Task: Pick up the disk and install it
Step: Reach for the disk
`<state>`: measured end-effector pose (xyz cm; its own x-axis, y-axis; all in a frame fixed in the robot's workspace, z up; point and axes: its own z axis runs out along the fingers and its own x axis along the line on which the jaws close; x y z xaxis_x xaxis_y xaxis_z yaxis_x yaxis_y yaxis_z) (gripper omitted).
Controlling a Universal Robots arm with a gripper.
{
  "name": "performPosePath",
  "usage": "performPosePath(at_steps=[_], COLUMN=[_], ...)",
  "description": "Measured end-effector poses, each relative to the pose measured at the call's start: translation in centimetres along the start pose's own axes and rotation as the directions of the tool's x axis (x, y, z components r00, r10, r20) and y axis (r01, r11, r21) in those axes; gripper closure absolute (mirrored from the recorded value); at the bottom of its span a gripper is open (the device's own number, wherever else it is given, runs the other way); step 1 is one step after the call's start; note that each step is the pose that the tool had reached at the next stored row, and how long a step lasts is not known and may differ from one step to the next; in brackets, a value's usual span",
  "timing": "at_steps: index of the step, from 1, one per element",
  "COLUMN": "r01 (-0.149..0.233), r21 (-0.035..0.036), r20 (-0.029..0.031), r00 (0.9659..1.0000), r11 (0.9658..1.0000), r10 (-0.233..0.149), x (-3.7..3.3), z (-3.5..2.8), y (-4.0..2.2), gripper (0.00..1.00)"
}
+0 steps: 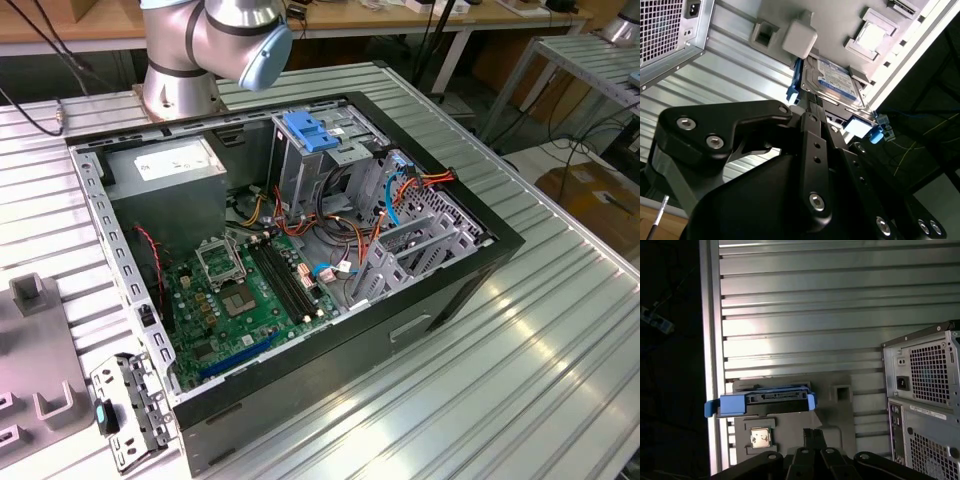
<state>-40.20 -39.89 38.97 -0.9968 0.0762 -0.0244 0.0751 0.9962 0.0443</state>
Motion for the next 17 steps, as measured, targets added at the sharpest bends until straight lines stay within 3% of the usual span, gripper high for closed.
performPosePath(at_steps=[12,17], r01=[0.000,0.000], r21=[0.0000,0.0000], r20=[0.0000,-0.0001], r00=[1.0000,1.0000], r11=[1.0000,1.0000], r10=[0.000,0.000], x=[2.10,3.50], z=[-0.04,-0.05], y=[-0.16,-0.18], gripper=[0.89,0.89])
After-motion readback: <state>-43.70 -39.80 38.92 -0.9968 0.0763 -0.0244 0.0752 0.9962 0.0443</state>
